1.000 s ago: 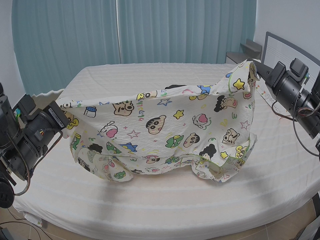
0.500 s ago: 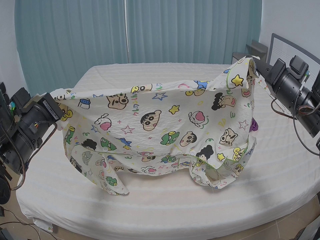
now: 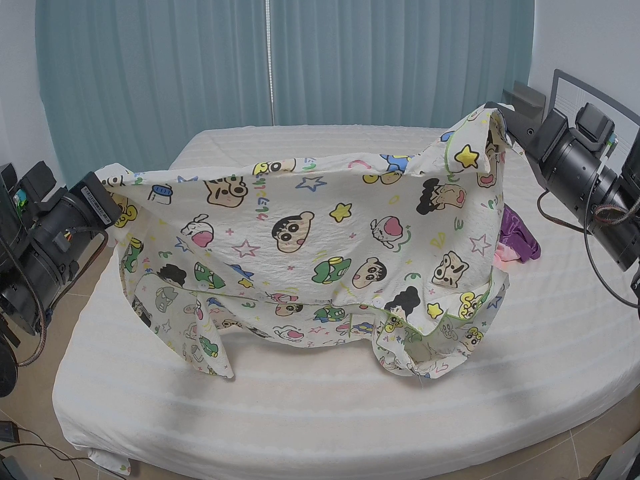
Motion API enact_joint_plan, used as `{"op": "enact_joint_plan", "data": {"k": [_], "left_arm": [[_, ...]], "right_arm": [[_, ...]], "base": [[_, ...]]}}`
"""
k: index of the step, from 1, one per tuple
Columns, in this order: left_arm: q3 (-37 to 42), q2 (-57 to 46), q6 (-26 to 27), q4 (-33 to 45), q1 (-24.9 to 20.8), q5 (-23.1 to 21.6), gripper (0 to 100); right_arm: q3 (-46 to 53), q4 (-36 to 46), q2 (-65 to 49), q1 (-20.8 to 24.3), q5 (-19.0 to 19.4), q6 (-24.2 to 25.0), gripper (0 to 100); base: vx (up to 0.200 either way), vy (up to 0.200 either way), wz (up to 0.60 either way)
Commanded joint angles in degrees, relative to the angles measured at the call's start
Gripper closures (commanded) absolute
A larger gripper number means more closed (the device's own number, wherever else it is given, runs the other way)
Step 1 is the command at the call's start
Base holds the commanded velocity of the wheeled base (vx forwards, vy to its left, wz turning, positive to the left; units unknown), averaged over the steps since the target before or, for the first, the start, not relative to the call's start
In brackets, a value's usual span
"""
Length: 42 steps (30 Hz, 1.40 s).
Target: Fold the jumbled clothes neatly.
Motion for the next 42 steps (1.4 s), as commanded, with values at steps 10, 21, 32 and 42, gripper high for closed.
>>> {"op": "enact_joint_plan", "data": {"k": [10, 21, 32, 42], "left_arm": [[-0.19, 0.18, -0.04, 0.00, 1.29, -0.27, 100], [0.25, -0.09, -0.21, 0.09, 1.29, -1.68, 100], [0.51, -2.37, -0.13, 0.09, 1.20, -1.33, 100], [1.92, -9.40, 0.05, 0.62, 1.29, -1.42, 100]], "right_arm": [[-0.06, 0.27, 0.43, 0.17, 0.09, -0.05, 100], [0.73, 0.35, -0.45, 0.25, 0.18, -0.05, 100], [3.46, 0.09, -5.72, 2.63, 0.88, -0.05, 100], [5.04, 0.44, -14.34, 8.96, 1.06, -0.67, 100]], "base": [[0.000, 0.160, 0.00], [-0.018, 0.000, 0.00], [-0.200, 0.000, 0.00], [-0.120, 0.000, 0.00]]}}
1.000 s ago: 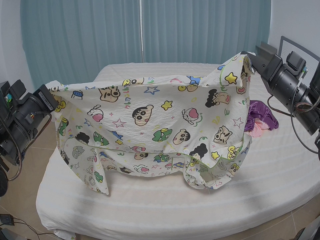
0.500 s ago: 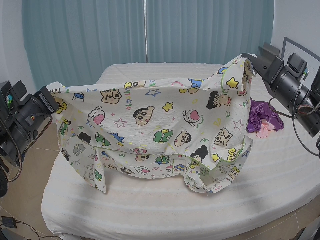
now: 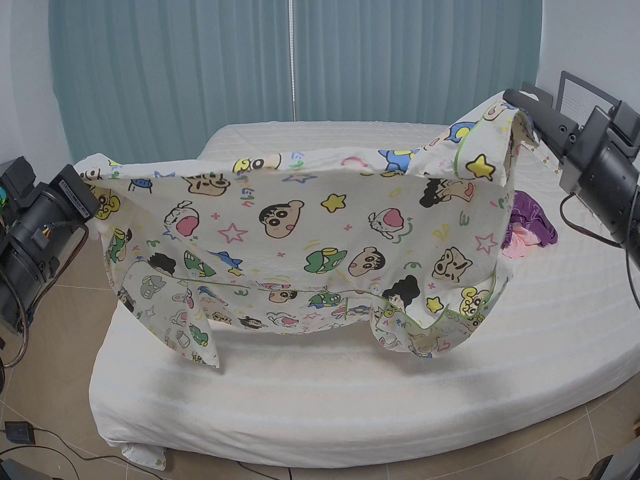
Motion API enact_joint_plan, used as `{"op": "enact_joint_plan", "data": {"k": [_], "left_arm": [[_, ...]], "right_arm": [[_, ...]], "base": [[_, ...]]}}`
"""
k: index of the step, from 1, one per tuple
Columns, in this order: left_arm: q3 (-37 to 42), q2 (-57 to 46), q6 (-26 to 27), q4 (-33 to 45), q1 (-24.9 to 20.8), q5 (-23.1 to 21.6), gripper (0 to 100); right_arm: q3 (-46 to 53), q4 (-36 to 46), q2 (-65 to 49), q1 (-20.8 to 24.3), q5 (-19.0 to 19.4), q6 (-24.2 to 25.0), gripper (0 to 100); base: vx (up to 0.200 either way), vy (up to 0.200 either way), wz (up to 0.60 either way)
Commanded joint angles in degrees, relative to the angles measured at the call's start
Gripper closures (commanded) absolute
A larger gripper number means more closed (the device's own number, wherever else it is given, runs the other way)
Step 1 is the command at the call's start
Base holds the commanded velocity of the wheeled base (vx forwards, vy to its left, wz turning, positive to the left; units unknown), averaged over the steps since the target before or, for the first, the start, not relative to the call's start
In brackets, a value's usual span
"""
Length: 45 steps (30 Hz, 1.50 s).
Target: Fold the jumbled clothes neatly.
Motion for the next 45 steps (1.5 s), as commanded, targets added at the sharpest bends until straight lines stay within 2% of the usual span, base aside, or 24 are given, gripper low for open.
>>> {"op": "enact_joint_plan", "data": {"k": [1, 6, 7, 10, 16, 23, 31, 45], "left_arm": [[1.10, -5.65, 0.07, 0.79, 0.05, -0.07, 100], [1.37, -9.51, 0.07, 4.13, -0.04, -0.25, 100], [1.37, -12.94, 0.16, 8.08, -0.31, -0.87, 100], [1.10, -16.28, 0.25, 11.07, -0.39, -1.74, 100], [0.58, -23.75, 3.68, 18.45, -0.39, -3.33, 100], [0.67, -28.76, 5.17, 26.19, -0.39, -5.96, 100], [2.16, -26.92, 5.08, 30.76, -0.48, -6.23, 100], [2.69, -13.65, 3.50, 30.50, -0.39, -8.86, 100]], "right_arm": [[1.19, 0.11, -6.52, 3.55, 0.61, -0.74, 100], [1.81, 0.29, -9.51, 5.13, 1.67, -1.44, 100], [1.72, 0.38, -11.36, 5.57, 2.11, -1.62, 100], [1.81, 0.38, -12.67, 5.57, 2.37, -1.62, 100], [3.13, 0.55, -15.75, 5.57, 5.18, -1.53, 100], [3.74, 5.83, -18.04, 5.57, 6.24, -1.35, 100], [4.62, 7.76, -14.78, 3.99, 5.71, -1.44, 100], [4.97, 7.23, -2.74, -0.41, 5.71, -1.62, 100]], "base": [[0.000, 0.000, 0.00], [0.000, 0.000, 0.00], [0.000, 0.000, 0.00], [0.000, 0.000, 0.00], [0.000, 0.000, 0.00], [0.000, 0.000, 0.00], [0.000, 0.000, 0.00], [0.000, 0.000, 0.00]]}}
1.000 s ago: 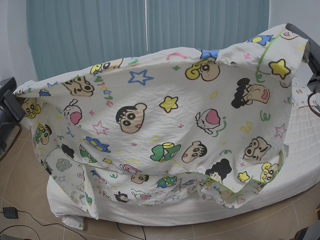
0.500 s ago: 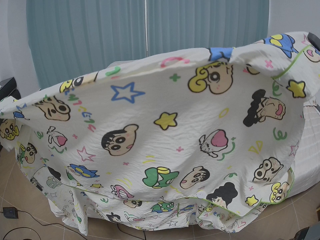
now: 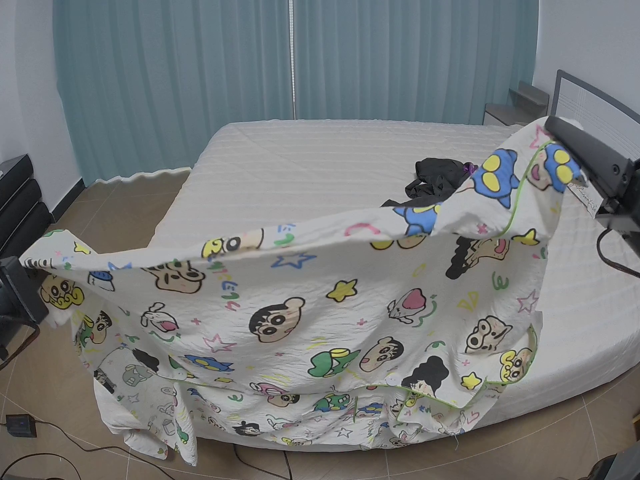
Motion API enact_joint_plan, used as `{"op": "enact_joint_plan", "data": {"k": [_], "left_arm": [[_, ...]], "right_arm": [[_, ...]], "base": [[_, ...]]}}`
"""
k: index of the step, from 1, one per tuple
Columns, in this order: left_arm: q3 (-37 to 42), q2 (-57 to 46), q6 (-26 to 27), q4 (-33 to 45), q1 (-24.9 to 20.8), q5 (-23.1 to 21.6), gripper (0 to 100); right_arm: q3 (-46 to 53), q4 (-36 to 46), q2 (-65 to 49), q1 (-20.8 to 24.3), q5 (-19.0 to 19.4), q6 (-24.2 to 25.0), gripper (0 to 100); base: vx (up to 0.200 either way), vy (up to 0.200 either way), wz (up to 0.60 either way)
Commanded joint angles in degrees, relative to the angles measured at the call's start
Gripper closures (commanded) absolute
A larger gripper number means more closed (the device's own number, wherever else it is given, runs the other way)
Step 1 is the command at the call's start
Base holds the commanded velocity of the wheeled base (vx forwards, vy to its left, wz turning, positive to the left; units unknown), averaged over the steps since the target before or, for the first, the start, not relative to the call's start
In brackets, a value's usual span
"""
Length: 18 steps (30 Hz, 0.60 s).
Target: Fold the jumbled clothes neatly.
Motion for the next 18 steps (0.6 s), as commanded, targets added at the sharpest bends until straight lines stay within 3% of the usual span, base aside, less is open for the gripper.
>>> {"op": "enact_joint_plan", "data": {"k": [1, 11, 18], "left_arm": [[-0.33, 7.04, -1.36, -0.32, 0.09, -0.14, 100], [-3.58, 18.55, -6.89, -6.21, 0.53, -0.40, 100], [-7.45, 26.29, -7.60, -7.18, 1.24, -0.14, 100]], "right_arm": [[-0.37, -0.15, 6.35, -1.86, -0.03, 0.01, 100], [-0.81, -5.87, 15.23, -6.96, -0.12, -0.08, 100], [-1.78, -11.23, 21.30, -9.60, -0.47, 0.01, 100]], "base": [[0.000, 0.000, 0.00], [0.000, 0.000, 0.00], [0.200, 0.000, 0.00]]}}
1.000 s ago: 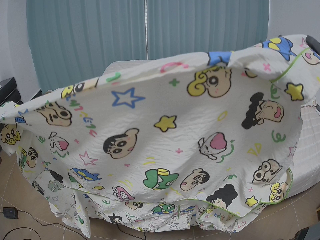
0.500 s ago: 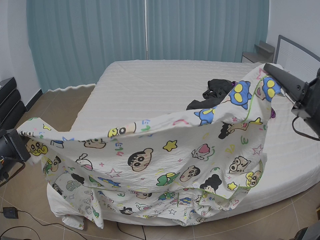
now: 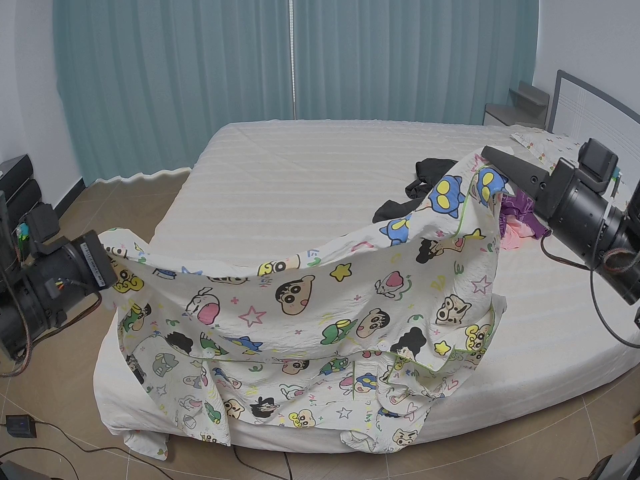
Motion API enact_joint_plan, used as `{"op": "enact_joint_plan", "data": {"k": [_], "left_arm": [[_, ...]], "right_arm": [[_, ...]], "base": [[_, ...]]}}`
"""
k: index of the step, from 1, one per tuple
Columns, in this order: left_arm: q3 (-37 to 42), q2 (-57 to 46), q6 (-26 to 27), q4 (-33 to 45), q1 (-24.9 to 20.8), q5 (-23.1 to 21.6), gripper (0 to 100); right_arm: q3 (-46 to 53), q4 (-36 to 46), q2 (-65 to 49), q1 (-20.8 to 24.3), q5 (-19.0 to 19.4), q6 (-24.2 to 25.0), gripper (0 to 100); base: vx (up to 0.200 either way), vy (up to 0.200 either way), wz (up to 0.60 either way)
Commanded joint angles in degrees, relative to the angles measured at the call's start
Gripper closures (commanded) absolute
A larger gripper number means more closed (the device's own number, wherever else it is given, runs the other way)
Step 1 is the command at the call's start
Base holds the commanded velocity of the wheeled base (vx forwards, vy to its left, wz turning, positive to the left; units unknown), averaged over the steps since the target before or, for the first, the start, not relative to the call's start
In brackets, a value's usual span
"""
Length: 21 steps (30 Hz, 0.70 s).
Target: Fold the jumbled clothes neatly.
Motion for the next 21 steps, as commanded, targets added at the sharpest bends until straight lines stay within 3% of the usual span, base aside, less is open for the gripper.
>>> {"op": "enact_joint_plan", "data": {"k": [1, 16, 20, 21], "left_arm": [[-3.23, 8.04, -0.40, -0.80, 0.60, -0.03, 100], [-16.33, 31.24, 0.04, -7.31, 3.06, 0.50, 100], [-20.55, 37.75, 0.04, -7.40, 3.59, 1.20, 100], [-23.62, 43.02, 0.04, -7.48, 3.59, 3.31, 100]], "right_arm": [[-1.14, -2.39, 6.75, -2.31, -0.12, 0.01, 100], [-8.26, -7.75, 22.48, -5.21, -0.38, 0.09, 100], [-11.95, -8.45, 27.67, -5.65, -3.02, 0.18, 100], [-14.50, -8.54, 31.53, -5.65, -4.51, 0.36, 100]], "base": [[0.200, 0.000, 0.00], [0.200, 0.000, 0.00], [0.200, 0.000, 0.00], [0.200, 0.000, 0.00]]}}
